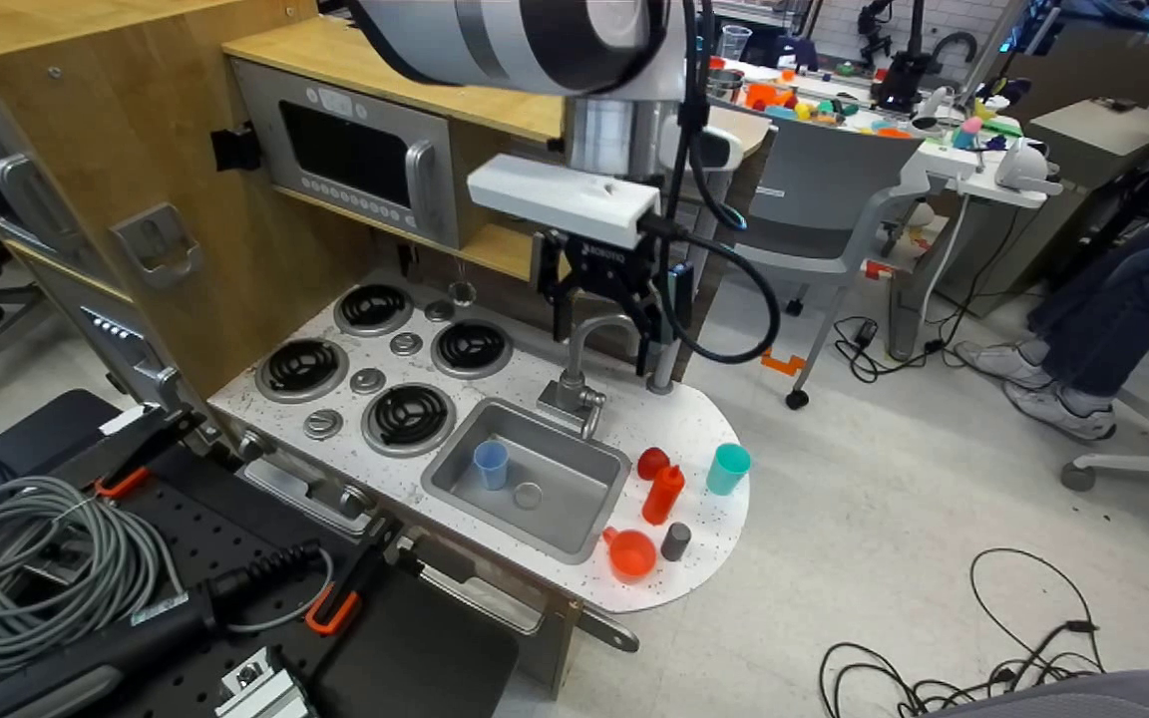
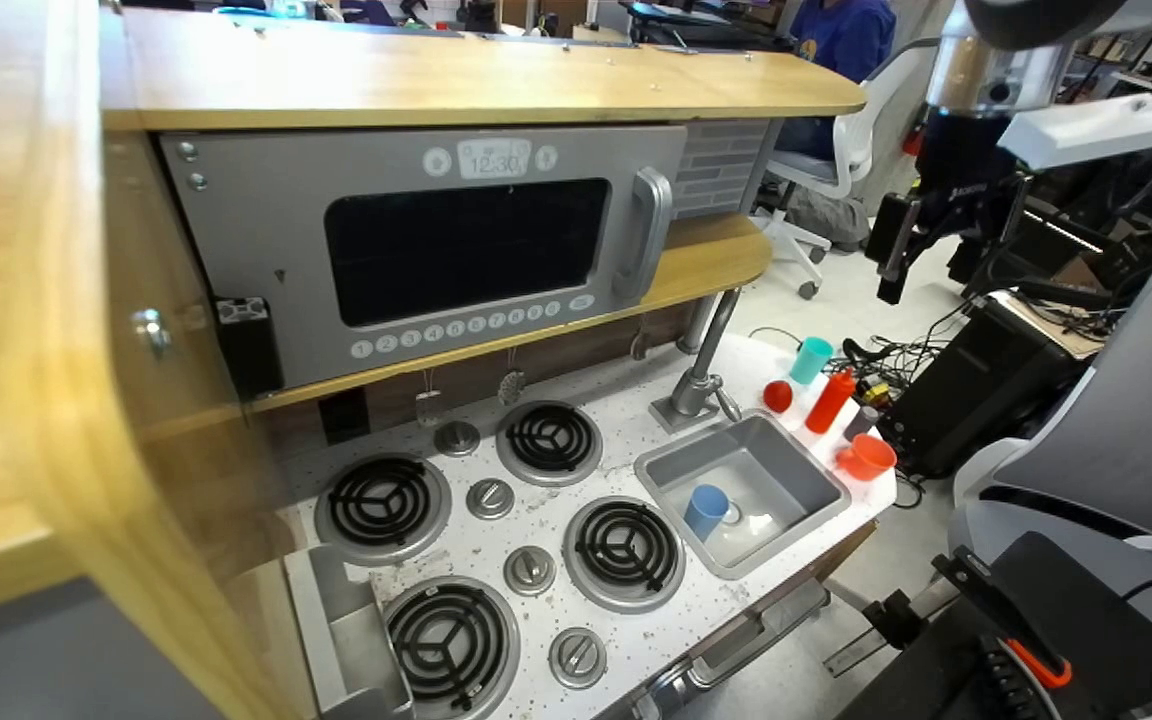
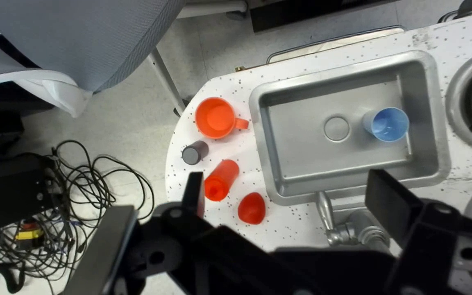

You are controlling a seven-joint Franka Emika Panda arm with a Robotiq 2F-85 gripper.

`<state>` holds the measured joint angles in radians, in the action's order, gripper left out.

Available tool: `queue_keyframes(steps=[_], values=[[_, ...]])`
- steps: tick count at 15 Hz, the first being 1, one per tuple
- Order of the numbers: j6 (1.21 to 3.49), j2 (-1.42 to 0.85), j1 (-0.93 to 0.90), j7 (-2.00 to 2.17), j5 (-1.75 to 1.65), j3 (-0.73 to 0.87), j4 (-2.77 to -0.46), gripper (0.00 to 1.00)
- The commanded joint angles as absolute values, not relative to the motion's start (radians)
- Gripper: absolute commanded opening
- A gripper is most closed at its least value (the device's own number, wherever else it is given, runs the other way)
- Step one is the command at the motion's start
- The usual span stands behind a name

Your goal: Put the gray block in the sink

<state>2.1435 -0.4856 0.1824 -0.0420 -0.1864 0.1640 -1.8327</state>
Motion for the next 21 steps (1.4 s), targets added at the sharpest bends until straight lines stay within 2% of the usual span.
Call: queue_keyframes(steps=[1, 7, 21], values=[[2.06, -0.645, 0.202, -0.053, -0.198, 0.188, -1.663, 1.0], [1.956, -0.784, 0.231, -0.063, -0.215, 0.223, -1.522, 1.0], [2.172, -0.997, 0.367, -0.211, -0.222, 0.23, -1.423, 1.0]])
